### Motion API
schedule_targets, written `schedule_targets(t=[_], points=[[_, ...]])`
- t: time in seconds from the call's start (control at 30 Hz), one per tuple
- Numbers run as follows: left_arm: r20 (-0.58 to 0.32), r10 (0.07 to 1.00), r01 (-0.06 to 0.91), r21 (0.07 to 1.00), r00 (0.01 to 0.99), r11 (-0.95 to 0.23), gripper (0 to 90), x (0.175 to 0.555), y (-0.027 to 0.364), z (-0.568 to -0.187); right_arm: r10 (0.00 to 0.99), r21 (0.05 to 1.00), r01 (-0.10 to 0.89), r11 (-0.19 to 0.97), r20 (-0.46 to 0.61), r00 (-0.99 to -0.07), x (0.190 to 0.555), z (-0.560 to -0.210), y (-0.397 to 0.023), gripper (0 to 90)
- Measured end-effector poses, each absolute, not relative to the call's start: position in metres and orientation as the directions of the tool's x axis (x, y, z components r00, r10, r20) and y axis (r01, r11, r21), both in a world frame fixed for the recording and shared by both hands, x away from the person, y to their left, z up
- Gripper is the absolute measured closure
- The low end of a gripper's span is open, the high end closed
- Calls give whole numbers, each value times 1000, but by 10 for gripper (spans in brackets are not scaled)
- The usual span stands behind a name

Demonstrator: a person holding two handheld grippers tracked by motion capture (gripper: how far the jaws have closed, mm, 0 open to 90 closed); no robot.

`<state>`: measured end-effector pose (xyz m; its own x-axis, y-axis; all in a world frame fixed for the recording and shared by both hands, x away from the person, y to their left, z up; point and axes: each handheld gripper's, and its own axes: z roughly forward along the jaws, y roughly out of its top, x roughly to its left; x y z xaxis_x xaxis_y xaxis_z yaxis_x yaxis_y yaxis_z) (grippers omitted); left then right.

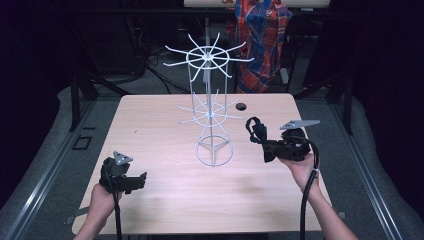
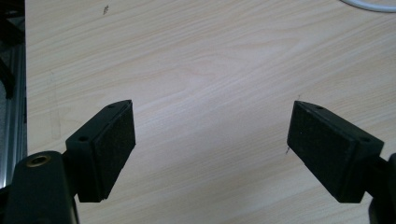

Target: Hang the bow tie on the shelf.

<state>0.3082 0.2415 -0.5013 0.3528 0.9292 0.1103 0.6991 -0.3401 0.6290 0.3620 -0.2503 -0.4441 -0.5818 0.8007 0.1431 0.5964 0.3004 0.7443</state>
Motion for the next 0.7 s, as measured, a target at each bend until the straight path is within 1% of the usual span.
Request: schedule_targets(t=[0.4,0.7], points=[[110,929,702,626,353,-341,156,309,240,-502,801,768,579,274,150,-579,364,-437,-253,743],[110,929,699,629,353,-340,156,309,241,-502,793,776,572,264,163,-587,371,-433,-243,742]])
